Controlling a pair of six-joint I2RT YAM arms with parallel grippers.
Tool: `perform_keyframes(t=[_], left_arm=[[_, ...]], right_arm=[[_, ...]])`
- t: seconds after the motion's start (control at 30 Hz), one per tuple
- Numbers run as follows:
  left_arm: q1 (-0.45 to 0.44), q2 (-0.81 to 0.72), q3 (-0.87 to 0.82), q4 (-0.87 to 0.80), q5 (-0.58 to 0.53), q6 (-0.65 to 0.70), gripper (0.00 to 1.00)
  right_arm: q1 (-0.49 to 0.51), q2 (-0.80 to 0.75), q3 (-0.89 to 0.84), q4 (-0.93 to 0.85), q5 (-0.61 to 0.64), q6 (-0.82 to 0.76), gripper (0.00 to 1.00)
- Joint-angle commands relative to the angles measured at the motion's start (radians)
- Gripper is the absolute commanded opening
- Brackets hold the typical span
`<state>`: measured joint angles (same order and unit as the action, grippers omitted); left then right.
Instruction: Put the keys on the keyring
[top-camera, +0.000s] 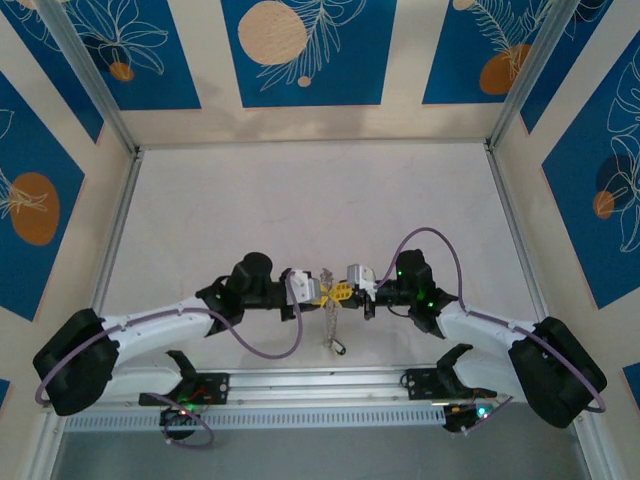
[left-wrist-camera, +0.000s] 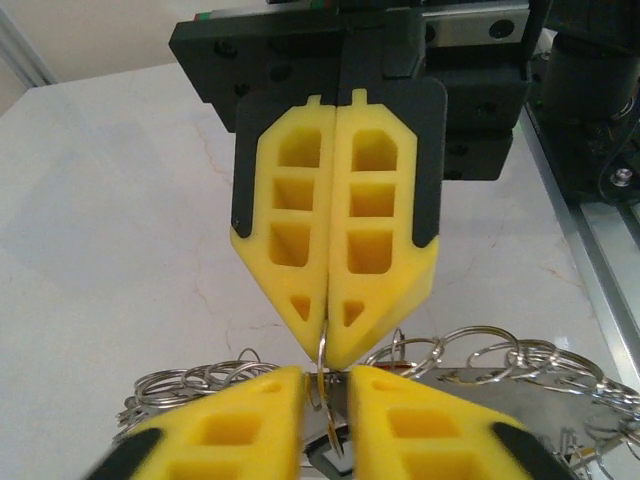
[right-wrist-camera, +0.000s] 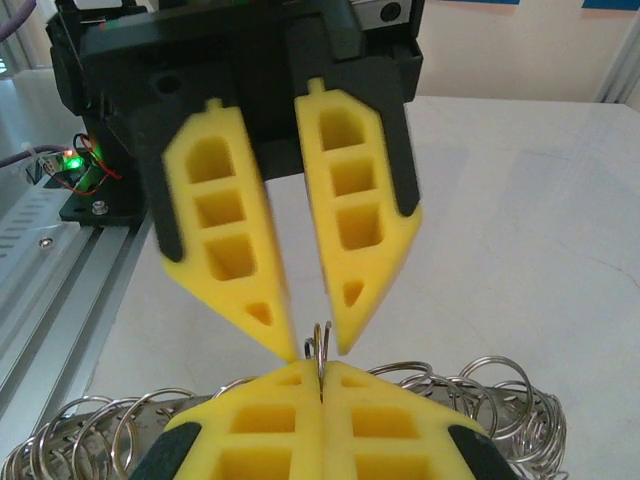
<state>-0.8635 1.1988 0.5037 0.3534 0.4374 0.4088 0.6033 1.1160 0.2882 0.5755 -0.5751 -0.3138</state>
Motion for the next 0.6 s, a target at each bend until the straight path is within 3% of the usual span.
perform_keyframes(t=[0.0, 0.13, 0.3, 0.47, 0.57], left_arm=[[0.010, 0.016, 0.025, 0.025, 0.017, -0.021, 0.09], [0.011, 0.012, 0.035, -0.005, 0.012, -0.004, 0.03], [0.013, -0.019, 0.104, -0.183, -0.014, 0.059, 0.00], [0.011, -0.028, 0.238, -0.455, -0.070, 0.147, 0.00], [0.008, -0.004, 0.333, -0.631, -0.092, 0.212, 0.00]], right_arm=[[0.009, -0.003, 0.026, 0.049, -0.002, -0.001, 0.00], [0.009, -0.009, 0.020, 0.043, 0.006, -0.005, 0.00], [0.009, -0.031, 0.026, -0.031, 0.044, -0.040, 0.00], [0.011, -0.061, 0.033, -0.108, 0.109, -0.091, 0.18], [0.016, -0.062, 0.046, -0.143, 0.121, -0.111, 0.21]])
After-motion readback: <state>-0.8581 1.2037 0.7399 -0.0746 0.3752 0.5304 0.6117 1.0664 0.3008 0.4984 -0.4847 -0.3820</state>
